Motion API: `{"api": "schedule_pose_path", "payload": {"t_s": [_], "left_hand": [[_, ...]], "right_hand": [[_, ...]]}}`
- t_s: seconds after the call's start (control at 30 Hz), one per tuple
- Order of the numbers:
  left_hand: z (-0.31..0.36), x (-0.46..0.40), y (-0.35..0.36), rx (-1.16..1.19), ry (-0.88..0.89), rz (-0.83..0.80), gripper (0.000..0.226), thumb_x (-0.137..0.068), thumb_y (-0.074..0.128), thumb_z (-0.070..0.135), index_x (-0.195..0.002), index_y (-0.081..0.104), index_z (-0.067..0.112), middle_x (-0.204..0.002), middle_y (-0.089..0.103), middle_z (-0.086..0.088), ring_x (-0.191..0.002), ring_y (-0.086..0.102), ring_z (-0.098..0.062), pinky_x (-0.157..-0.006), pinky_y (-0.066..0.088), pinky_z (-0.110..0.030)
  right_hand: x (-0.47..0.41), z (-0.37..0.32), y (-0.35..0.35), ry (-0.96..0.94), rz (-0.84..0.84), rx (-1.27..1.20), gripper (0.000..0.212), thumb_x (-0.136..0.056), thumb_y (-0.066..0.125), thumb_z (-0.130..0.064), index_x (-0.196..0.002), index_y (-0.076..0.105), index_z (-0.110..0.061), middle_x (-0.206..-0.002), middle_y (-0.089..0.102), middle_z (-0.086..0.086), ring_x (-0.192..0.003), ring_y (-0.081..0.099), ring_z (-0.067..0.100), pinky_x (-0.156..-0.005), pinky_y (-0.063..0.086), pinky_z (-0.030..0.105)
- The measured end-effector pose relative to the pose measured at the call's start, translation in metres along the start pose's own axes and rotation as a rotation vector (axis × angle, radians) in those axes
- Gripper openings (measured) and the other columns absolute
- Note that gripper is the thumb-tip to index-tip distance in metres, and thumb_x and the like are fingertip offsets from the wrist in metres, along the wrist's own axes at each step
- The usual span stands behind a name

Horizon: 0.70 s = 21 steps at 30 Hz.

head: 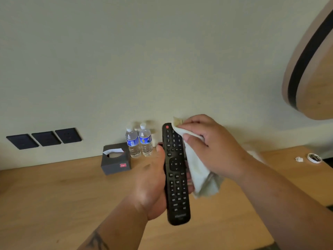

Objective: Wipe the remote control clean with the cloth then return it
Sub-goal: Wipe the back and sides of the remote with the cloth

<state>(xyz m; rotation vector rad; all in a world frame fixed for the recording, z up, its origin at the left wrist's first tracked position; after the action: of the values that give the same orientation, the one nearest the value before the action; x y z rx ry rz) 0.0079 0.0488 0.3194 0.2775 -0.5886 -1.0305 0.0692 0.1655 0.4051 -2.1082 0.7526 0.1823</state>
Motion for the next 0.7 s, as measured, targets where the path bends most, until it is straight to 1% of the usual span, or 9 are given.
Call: {"api": "schedule_pose_path", "payload": {"t_s": [0.07,0.13,0.23,0.33,0.4,0.5,0.57,0.67,0.7], "left_hand": [[-0.001,0.003,-0.005,-0.026,0.014,0.037,0.078,-0.096,0.030,0.069,-0.095,0.075,0.005,-0.085,0.066,-0.019,-0.070,0.061,-0.029,-0.064,0.054,-0.040],[-0.002,0.005,-0.009,-0.060,0.013,0.055,0.076,-0.096,0.032,0.068,-0.097,0.074,0.006,-0.084,0.065,-0.017,-0.066,0.062,-0.026,-0.059,0.051,-0.038],[-0.005,0.009,-0.012,-0.145,-0.030,0.061,0.075,-0.097,0.033,0.068,-0.091,0.075,0.005,-0.081,0.063,-0.019,-0.058,0.058,-0.027,-0.058,0.051,-0.037],[-0.008,0.013,-0.014,-0.262,-0.067,0.068,0.078,-0.099,0.028,0.067,-0.088,0.073,0.004,-0.074,0.063,-0.019,-0.054,0.057,-0.029,-0.058,0.050,-0.033],[-0.005,0.013,-0.012,-0.235,-0.037,0.058,0.076,-0.099,0.028,0.066,-0.090,0.072,0.004,-0.074,0.062,-0.018,-0.053,0.056,-0.028,-0.054,0.050,-0.031],[0.007,0.011,-0.011,-0.031,0.071,0.027,0.066,-0.102,0.032,0.059,-0.098,0.073,0.008,-0.080,0.062,-0.016,-0.059,0.054,-0.024,-0.051,0.050,-0.034],[0.014,0.009,-0.013,0.048,0.103,0.053,0.064,-0.102,0.034,0.057,-0.099,0.076,0.009,-0.080,0.064,-0.014,-0.060,0.057,-0.022,-0.050,0.051,-0.035],[0.018,0.007,-0.007,0.031,0.098,0.066,0.068,-0.101,0.031,0.060,-0.102,0.074,0.008,-0.078,0.065,-0.012,-0.057,0.058,-0.022,-0.049,0.052,-0.033],[0.017,0.005,-0.004,0.034,0.090,0.058,0.070,-0.101,0.030,0.061,-0.099,0.076,0.009,-0.077,0.065,-0.011,-0.057,0.057,-0.021,-0.049,0.051,-0.032]], "right_hand": [[-0.003,0.000,0.001,-0.026,-0.011,0.041,0.028,-0.096,0.057,-0.024,-0.122,0.068,-0.027,-0.118,0.056,-0.015,-0.109,0.055,0.000,-0.096,0.042,0.021],[-0.006,-0.004,0.000,-0.078,-0.028,0.122,0.028,-0.096,0.058,-0.024,-0.121,0.068,-0.028,-0.120,0.056,-0.013,-0.107,0.057,0.004,-0.094,0.045,0.027],[-0.011,-0.015,0.001,-0.157,-0.140,0.279,0.027,-0.096,0.057,-0.025,-0.120,0.069,-0.031,-0.123,0.056,-0.013,-0.102,0.059,0.012,-0.086,0.049,0.034],[-0.016,-0.017,-0.001,-0.191,-0.215,0.337,0.028,-0.097,0.057,-0.025,-0.121,0.068,-0.031,-0.122,0.057,-0.013,-0.100,0.060,0.011,-0.084,0.048,0.031],[-0.017,-0.008,-0.007,-0.153,-0.198,0.304,0.028,-0.098,0.054,-0.027,-0.122,0.067,-0.030,-0.123,0.056,-0.014,-0.103,0.059,0.009,-0.088,0.047,0.030],[-0.009,0.014,-0.014,-0.063,-0.195,0.312,0.028,-0.098,0.051,-0.029,-0.122,0.067,-0.027,-0.123,0.054,-0.016,-0.104,0.058,0.009,-0.090,0.047,0.033],[-0.001,0.024,-0.015,-0.019,-0.182,0.312,0.027,-0.099,0.052,-0.030,-0.122,0.066,-0.029,-0.122,0.052,-0.019,-0.101,0.057,0.006,-0.089,0.047,0.029],[-0.001,0.020,-0.015,0.054,-0.075,0.139,0.029,-0.098,0.054,-0.027,-0.125,0.065,-0.028,-0.118,0.051,-0.020,-0.103,0.051,-0.002,-0.086,0.037,0.007],[-0.001,0.015,-0.012,0.075,-0.056,0.075,0.029,-0.098,0.054,-0.026,-0.125,0.065,-0.026,-0.117,0.052,-0.017,-0.104,0.051,-0.002,-0.086,0.035,0.005]]}}
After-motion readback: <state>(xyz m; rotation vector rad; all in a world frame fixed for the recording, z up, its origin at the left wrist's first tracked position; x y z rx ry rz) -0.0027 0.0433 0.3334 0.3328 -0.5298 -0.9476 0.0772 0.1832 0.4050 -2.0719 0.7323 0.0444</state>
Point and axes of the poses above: each hand's wrist, its own x-axis away from the middle knuckle, its own y-axis out of the palm, z = x × y, the point moved 6 cm from there along -x, towards the middle knuckle
